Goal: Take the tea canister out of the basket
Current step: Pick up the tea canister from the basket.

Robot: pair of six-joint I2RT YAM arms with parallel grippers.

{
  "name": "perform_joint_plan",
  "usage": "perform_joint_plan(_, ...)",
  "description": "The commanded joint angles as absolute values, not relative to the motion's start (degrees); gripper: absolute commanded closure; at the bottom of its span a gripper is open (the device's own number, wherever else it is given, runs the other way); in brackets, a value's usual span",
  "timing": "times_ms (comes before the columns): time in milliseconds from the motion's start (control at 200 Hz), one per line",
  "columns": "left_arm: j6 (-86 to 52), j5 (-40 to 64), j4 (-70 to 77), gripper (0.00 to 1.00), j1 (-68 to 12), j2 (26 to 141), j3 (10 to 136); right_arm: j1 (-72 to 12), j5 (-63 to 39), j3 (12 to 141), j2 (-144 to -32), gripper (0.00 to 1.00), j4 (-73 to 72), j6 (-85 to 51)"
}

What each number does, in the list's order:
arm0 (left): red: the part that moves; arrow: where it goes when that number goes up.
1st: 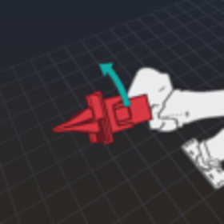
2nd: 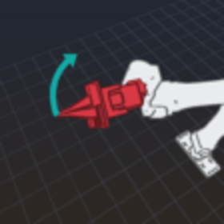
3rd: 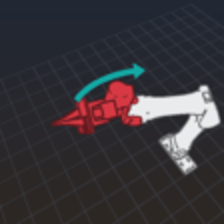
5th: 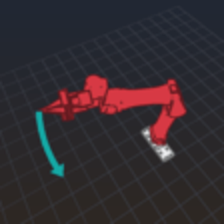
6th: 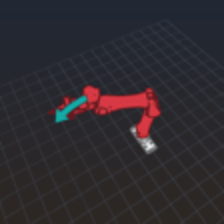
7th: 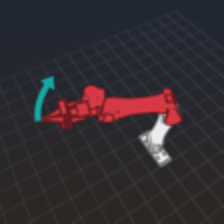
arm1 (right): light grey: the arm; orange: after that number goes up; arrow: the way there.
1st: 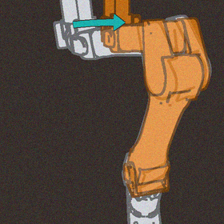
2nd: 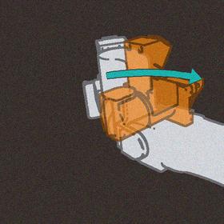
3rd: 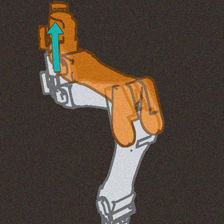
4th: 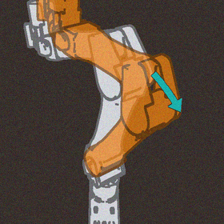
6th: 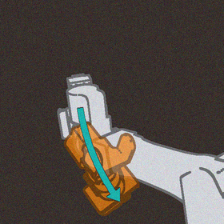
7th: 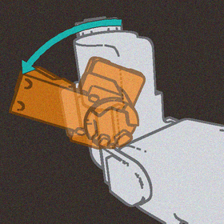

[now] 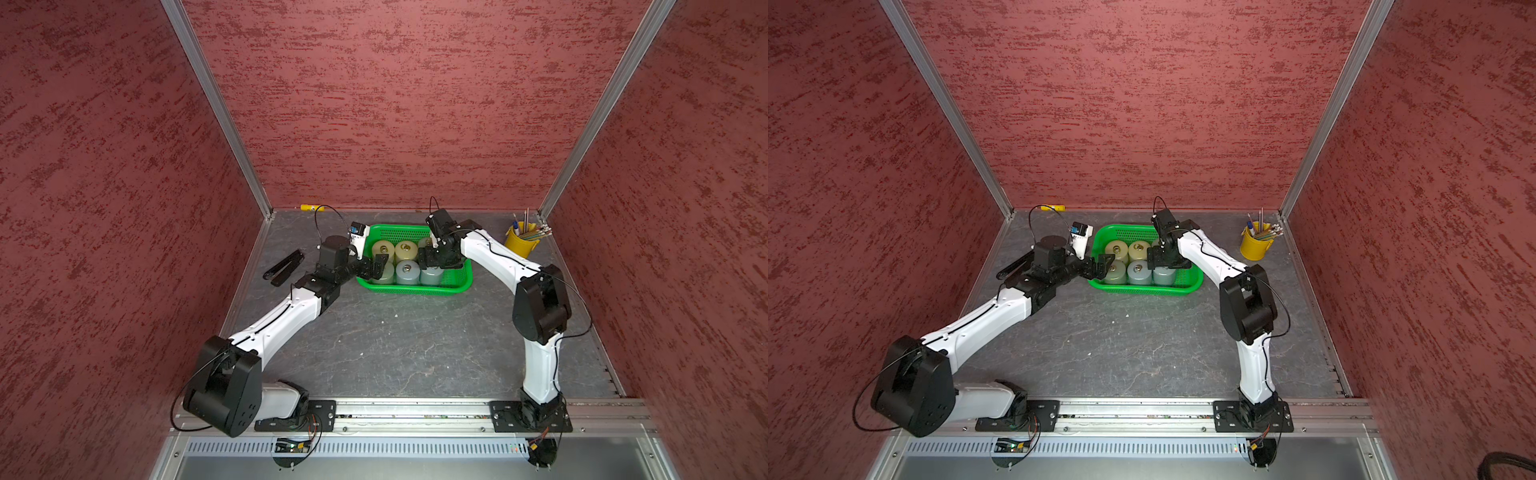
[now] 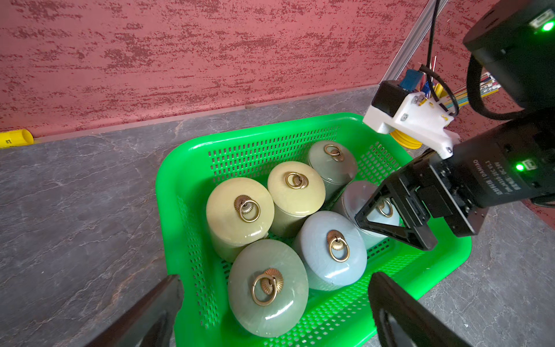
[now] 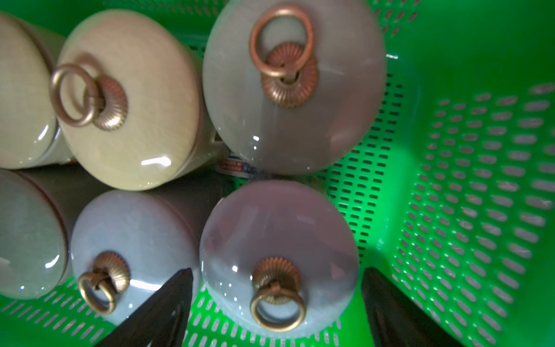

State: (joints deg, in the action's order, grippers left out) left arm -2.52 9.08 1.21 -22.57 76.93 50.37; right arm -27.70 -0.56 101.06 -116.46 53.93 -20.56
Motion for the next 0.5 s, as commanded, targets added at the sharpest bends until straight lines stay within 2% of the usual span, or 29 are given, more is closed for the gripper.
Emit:
perform_joint_plan(0, -1.51, 9.23, 0.98, 0.00, -22.94, 76.79, 50.85, -27.96, 2.52, 103.51, -117.82, 0.10, 54.78, -21.35)
perform_joint_plan(496, -1.10, 8.96, 1.21, 0.00, -23.03, 76.40, 49.57, -27.77, 5.96, 102.88, -119.97, 0.12, 56.60, -20.74)
